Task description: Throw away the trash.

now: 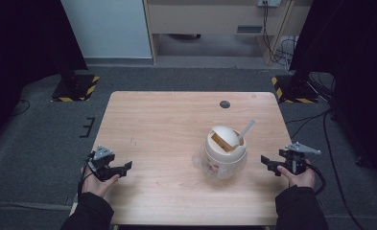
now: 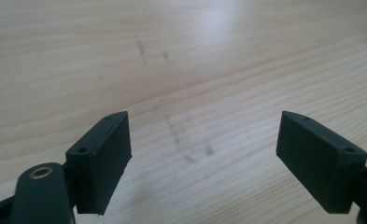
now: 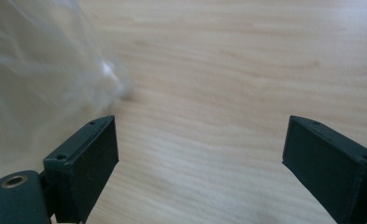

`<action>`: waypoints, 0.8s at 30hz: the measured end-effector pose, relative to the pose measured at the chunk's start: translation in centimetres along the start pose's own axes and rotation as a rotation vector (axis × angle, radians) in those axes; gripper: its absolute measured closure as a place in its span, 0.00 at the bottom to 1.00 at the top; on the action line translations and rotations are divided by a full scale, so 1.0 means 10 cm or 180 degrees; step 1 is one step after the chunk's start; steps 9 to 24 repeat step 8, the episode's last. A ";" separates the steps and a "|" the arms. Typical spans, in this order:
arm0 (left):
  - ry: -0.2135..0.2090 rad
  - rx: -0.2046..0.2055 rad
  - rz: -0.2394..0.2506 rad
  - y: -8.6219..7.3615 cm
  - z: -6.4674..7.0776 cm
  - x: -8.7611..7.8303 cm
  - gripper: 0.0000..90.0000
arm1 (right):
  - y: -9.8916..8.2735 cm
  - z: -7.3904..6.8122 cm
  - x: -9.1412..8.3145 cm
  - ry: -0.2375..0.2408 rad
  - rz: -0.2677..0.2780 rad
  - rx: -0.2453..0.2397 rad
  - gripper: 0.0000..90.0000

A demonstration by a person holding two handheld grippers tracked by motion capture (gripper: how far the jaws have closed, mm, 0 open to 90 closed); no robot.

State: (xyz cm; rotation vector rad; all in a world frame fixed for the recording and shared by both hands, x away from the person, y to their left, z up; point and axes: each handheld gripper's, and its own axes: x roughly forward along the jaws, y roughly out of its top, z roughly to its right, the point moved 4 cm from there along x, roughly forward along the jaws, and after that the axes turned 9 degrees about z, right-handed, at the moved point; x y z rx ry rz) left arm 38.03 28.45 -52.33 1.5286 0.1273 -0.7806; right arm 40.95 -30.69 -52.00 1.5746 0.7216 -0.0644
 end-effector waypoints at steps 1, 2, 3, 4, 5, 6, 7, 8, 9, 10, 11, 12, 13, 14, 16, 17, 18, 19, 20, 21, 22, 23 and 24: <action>0.0018 0.0016 -0.0070 -0.03 -0.03 0.01 0.19 | -0.02 0.02 0.00 -0.0011 -0.0034 -0.0023 0.12; 0.0044 0.0033 -0.0126 -0.06 -0.06 0.03 0.19 | -0.04 0.03 0.01 -0.0024 -0.0072 -0.0033 0.12; 0.0078 0.0061 -0.0177 -0.08 -0.08 0.04 0.19 | -0.06 0.04 0.01 -0.0037 -0.0098 -0.0048 0.12; 0.0110 0.0083 -0.0221 -0.09 -0.09 0.05 0.19 | -0.07 0.06 0.01 -0.0054 -0.0126 -0.0072 0.12; 0.0132 0.0105 -0.0244 -0.10 -0.10 0.06 0.18 | -0.09 0.07 0.02 -0.0063 -0.0149 -0.0086 0.11; 0.0146 0.0114 -0.0258 -0.10 -0.10 0.07 0.18 | -0.10 0.09 0.02 -0.0076 -0.0175 -0.0112 0.11; 0.0162 0.0122 -0.0282 -0.11 -0.10 0.08 0.17 | -0.12 0.10 0.03 -0.0087 -0.0209 -0.0121 0.11; 0.0162 0.0139 -0.0317 -0.13 -0.10 0.09 0.16 | -0.14 0.11 0.04 -0.0108 -0.0247 -0.0139 0.11; 0.0162 0.0139 -0.0317 -0.13 -0.10 0.09 0.16 | -0.14 0.11 0.04 -0.0108 -0.0247 -0.0139 0.11; 0.0162 0.0139 -0.0317 -0.13 -0.10 0.09 0.16 | -0.14 0.11 0.04 -0.0108 -0.0247 -0.0139 0.11; 0.0162 0.0139 -0.0317 -0.13 -0.10 0.09 0.16 | -0.14 0.11 0.04 -0.0108 -0.0247 -0.0139 0.11; 0.0162 0.0139 -0.0317 -0.13 -0.10 0.09 0.16 | -0.14 0.11 0.04 -0.0108 -0.0247 -0.0139 0.11; 0.0162 0.0139 -0.0317 -0.13 -0.10 0.09 0.16 | -0.14 0.11 0.04 -0.0108 -0.0247 -0.0139 0.11; 0.0162 0.0139 -0.0317 -0.13 -0.10 0.09 0.16 | -0.14 0.11 0.04 -0.0108 -0.0247 -0.0139 0.11; 0.0162 0.0139 -0.0317 -0.13 -0.10 0.09 0.16 | -0.14 0.11 0.04 -0.0108 -0.0247 -0.0139 0.11; 0.0162 0.0139 -0.0317 -0.13 -0.10 0.09 0.16 | -0.14 0.11 0.04 -0.0108 -0.0247 -0.0139 0.11; 0.0162 0.0139 -0.0317 -0.13 -0.10 0.09 0.16 | -0.14 0.11 0.04 -0.0108 -0.0247 -0.0139 0.11; 0.0162 0.0139 -0.0317 -0.13 -0.10 0.09 0.16 | -0.14 0.11 0.04 -0.0108 -0.0247 -0.0139 0.11; 0.0162 0.0139 -0.0317 -0.13 -0.10 0.09 0.16 | -0.14 0.11 0.04 -0.0108 -0.0247 -0.0139 0.11; 0.0162 0.0139 -0.0317 -0.13 -0.10 0.09 0.16 | -0.14 0.11 0.04 -0.0108 -0.0247 -0.0139 0.11; 0.0162 0.0139 -0.0317 -0.13 -0.10 0.09 0.16 | -0.14 0.11 0.04 -0.0108 -0.0247 -0.0139 0.11; 0.0162 0.0139 -0.0317 -0.13 -0.10 0.09 0.16 | -0.14 0.11 0.04 -0.0108 -0.0247 -0.0139 0.11; 0.0162 0.0139 -0.0317 -0.13 -0.10 0.09 0.16 | -0.14 0.11 0.04 -0.0108 -0.0247 -0.0139 0.11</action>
